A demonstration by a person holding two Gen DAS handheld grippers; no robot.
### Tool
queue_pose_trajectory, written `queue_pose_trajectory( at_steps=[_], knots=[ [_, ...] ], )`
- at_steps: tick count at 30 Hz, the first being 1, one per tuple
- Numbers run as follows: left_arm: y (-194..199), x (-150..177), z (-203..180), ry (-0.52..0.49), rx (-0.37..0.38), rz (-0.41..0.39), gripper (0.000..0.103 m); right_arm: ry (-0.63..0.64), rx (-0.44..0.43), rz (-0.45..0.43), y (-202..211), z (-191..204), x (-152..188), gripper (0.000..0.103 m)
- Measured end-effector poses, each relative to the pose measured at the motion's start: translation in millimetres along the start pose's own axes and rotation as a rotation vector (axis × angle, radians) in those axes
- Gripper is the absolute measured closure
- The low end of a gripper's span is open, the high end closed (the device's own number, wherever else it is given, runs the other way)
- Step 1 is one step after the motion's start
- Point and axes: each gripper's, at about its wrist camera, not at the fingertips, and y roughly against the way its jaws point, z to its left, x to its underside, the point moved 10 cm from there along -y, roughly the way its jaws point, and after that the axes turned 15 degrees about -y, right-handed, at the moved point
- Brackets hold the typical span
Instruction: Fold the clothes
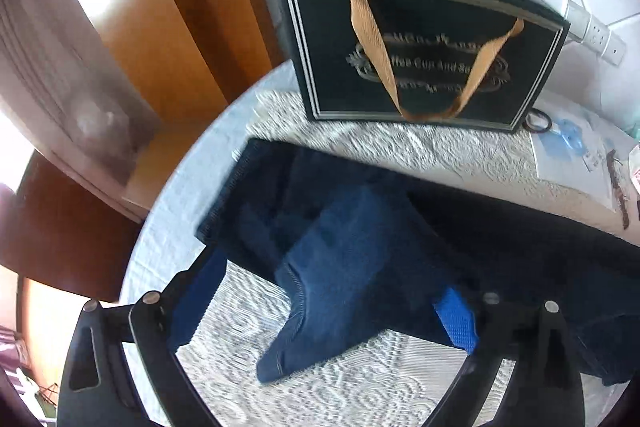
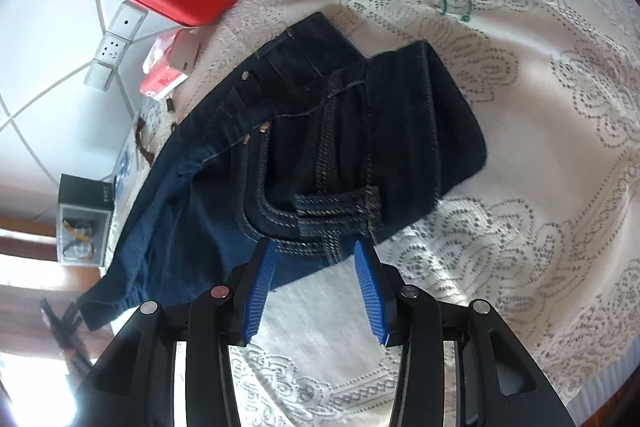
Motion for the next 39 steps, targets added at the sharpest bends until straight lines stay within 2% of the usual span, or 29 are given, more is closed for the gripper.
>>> queue_pose_trajectory(
  at_steps=[3, 4, 5, 7, 8, 10, 13, 14, 16, 17, 18, 19, 21, 22, 23, 24, 25, 26, 27, 30, 33, 36, 38, 39],
  knots=[
    [-10.7, 1.6, -11.4, 0.012, 0.019, -0.005, 0.006, 0.019, -0.017, 0.006, -3.7, 17.1, -3.1, 0.057],
    [-12.5, 0.5, -13.7, 0.017, 0.027, -0.011, 0.011, 0.026, -0.02, 0.006, -5.8, 23.4, -4.6, 0.056],
    [-14.3, -0.3, -16.6, 0.021, 0.034, -0.019, 0.018, 0.032, -0.024, 0.008, -8.6, 30.3, -6.2, 0.051],
    [-18.8, -0.4, -19.6, 0.013, 0.033, -0.011, 0.049, 0.039, -0.041, 0.01, -14.3, 45.4, -9.7, 0.047],
    [-22.6, -0.7, -19.7, 0.0, 0.023, 0.004, 0.054, 0.048, -0.039, 0.005, -15.8, 50.6, -12.2, 0.047],
    [-26.0, 0.0, -20.1, -0.017, 0.019, 0.011, 0.058, 0.067, 0.012, -0.052, -11.3, 54.3, -24.1, 0.047],
    [-27.9, 1.7, -15.6, -0.004, 0.03, 0.002, 0.059, 0.066, 0.15, -0.219, 16.9, 36.2, -52.0, 0.046],
    [-28.0, 2.1, -14.1, 0.004, 0.034, -0.002, 0.061, 0.059, 0.177, -0.231, 23.7, 27.1, -57.1, 0.041],
    [-29.7, 2.8, -10.7, 0.027, 0.026, -0.006, 0.075, 0.048, 0.207, -0.218, 28.8, 8.6, -61.9, 0.032],
    [-30.2, 2.3, -8.5, 0.042, 0.015, -0.007, 0.078, 0.048, 0.219, -0.217, 28.5, 1.5, -64.4, 0.025],
    [-30.0, 1.7, -6.7, 0.055, 0.009, -0.009, 0.086, 0.046, 0.231, -0.219, 26.9, -5.7, -66.8, 0.017],
    [-28.8, 1.0, -5.0, 0.072, 0.005, -0.013, 0.09, 0.048, 0.234, -0.223, 23.8, -9.9, -70.3, 0.017],
    [-19.7, -1.8, 1.1, 0.112, 0.001, -0.037, 0.092, 0.075, 0.261, -0.196, 5.6, -19.0, -77.6, 0.019],
    [-9.9, -3.4, 5.6, 0.128, -0.006, -0.059, 0.092, 0.081, 0.275, -0.155, -4.2, -21.6, -75.8, 0.028],
    [1.3, -5.3, 10.7, 0.141, -0.015, -0.082, 0.092, 0.112, 0.297, -0.119, -12.5, -20.9, -70.5, 0.059],
    [13.0, -6.7, 16.0, 0.148, -0.03, -0.107, 0.092, 0.168, 0.312, -0.108, -14.9, -13.9, -65.2, 0.08],
    [27.4, -7.6, 23.3, 0.156, -0.054, -0.136, 0.092, 0.26, 0.336, -0.14, -8.1, 0.4, -57.2, 0.083],
    [50.3, -8.9, 33.9, 0.172, -0.078, -0.187, 0.092, 0.325, 0.358, -0.185, 2.0, 11.3, -53.5, 0.099],
    [65.1, -10.2, 41.8, 0.185, -0.084, -0.223, 0.092, 0.384, 0.367, -0.24, 16.2, 24.3, -50.0, 0.099],
    [99.2, -17.9, 70.4, 0.232, -0.114, -0.264, 0.092, 0.477, 0.25, -0.369, 62.8, 70.6, -51.6, 0.099],
    [77.5, -37.4, 90.1, 0.229, -0.118, -0.171, 0.092, 0.506, 0.221, -0.396, 62.6, 106.5, -79.5, 0.099],
    [12.2, -60.9, 82.1, 0.162, -0.011, -0.008, 0.091, 0.452, 0.276, -0.301, 14.1, 114.9, -114.2, 0.096],
    [-19.1, -67.2, 78.8, 0.132, -0.012, 0.091, 0.069, 0.382, 0.365, -0.226, -24.5, 100.9, -130.4, 0.091],
    [-29.1, -68.5, 79.7, 0.138, -0.009, 0.126, 0.051, 0.35, 0.387, -0.212, -34.4, 94.2, -133.6, 0.091]
  ],
)
